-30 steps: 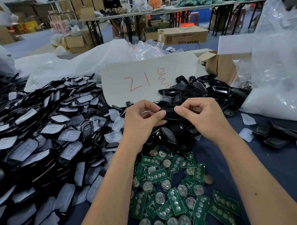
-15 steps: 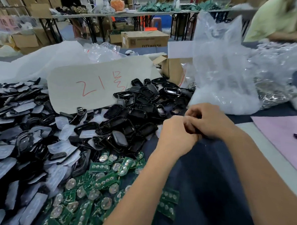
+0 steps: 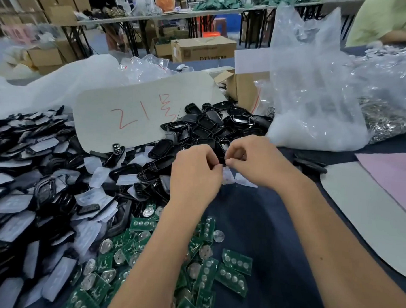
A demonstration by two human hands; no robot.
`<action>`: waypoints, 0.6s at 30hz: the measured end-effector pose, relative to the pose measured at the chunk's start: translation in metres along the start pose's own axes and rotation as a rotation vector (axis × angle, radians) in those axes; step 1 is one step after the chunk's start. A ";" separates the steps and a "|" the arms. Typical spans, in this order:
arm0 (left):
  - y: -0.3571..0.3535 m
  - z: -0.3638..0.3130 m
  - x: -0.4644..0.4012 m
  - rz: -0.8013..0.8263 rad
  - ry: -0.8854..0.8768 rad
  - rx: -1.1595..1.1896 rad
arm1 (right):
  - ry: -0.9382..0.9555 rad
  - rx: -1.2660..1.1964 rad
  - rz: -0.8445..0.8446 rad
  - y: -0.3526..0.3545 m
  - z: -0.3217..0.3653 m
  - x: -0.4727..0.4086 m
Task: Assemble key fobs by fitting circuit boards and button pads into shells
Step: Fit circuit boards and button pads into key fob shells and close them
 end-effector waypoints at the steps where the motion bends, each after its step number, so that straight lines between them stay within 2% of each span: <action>1: 0.011 0.008 -0.002 -0.025 0.005 -0.048 | 0.010 0.012 0.043 -0.010 0.008 -0.002; 3: 0.022 0.022 -0.006 0.015 -0.005 -0.105 | 0.012 0.020 0.077 -0.026 0.020 -0.004; 5: 0.019 0.031 -0.005 0.129 -0.021 -0.078 | -0.009 0.052 0.074 -0.035 0.026 -0.006; 8: 0.017 0.036 -0.001 0.230 -0.084 -0.057 | -0.029 -0.011 -0.010 -0.031 0.030 -0.008; 12: 0.026 0.046 -0.007 0.194 -0.044 0.109 | -0.057 -0.183 -0.139 -0.008 0.031 -0.008; 16: 0.036 0.059 -0.008 0.162 0.039 0.286 | -0.062 -0.410 -0.166 -0.003 0.040 -0.006; 18: 0.047 0.066 -0.010 0.110 0.064 0.387 | -0.136 -0.429 -0.144 -0.008 0.037 -0.002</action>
Point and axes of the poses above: each hand's wrist, its own x-axis away from the middle knuckle, its own y-axis out of the back of the hand, z = x × y, the point moved 10 cm from there along -x, towards the middle knuckle, and after that the axes turned 9 degrees about x, right-handed, at the moved point
